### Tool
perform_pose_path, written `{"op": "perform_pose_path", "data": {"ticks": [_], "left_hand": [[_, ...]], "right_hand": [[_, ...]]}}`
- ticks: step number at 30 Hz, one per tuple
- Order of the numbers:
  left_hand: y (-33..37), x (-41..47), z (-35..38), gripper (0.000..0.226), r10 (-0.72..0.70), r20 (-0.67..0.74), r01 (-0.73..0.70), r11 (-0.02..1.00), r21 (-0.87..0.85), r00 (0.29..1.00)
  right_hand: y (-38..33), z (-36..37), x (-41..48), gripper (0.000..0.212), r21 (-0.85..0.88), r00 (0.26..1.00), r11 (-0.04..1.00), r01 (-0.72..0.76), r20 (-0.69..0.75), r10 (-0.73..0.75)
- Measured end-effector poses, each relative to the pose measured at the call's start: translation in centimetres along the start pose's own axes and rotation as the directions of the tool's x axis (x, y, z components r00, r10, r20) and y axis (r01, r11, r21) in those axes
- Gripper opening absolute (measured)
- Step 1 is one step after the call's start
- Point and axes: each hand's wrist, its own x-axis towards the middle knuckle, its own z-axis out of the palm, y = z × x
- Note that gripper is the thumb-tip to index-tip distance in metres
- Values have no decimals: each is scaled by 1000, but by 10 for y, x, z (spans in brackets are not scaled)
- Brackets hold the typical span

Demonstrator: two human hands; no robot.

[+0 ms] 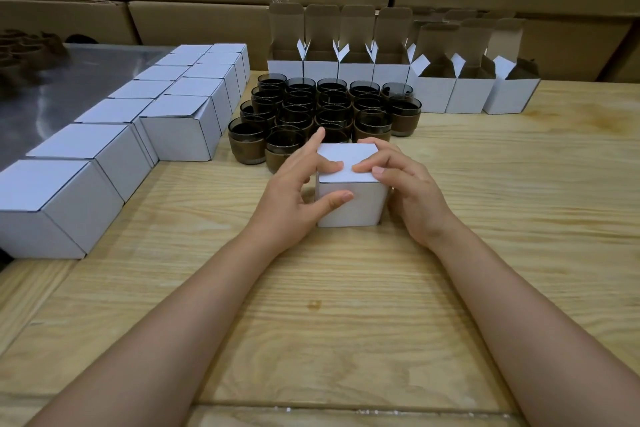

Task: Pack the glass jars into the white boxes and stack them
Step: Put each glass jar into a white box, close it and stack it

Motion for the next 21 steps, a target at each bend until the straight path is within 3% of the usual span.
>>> {"op": "perform_pose_path", "data": {"ticks": [4,8,13,15,19,21], "left_hand": [[-1,-1,1,36,106,-8,-104,983,154,994],[2,-2,1,30,232,-39,-212,934,288,972],[10,-6,10,21,530,25,-418,638,646,847],[20,-7,15,19,545,14,-390,581,715,838],[39,-12,9,44,510,-53,-231,476,848,858],[43,-15,-3,36,471,-80,-150,431,890,878]], "right_hand": [[4,-3,0,27,114,998,992,-52,45,47],[4,-9,0,34,172,996,981,-85,49,78],[6,-7,0,44,131,998,990,-53,33,49],[5,-8,1,43,146,997,987,-68,35,64],[6,-10,2,54,240,987,958,-155,-9,162],[8,-11,3,56,246,985,956,-160,-19,170]]}}
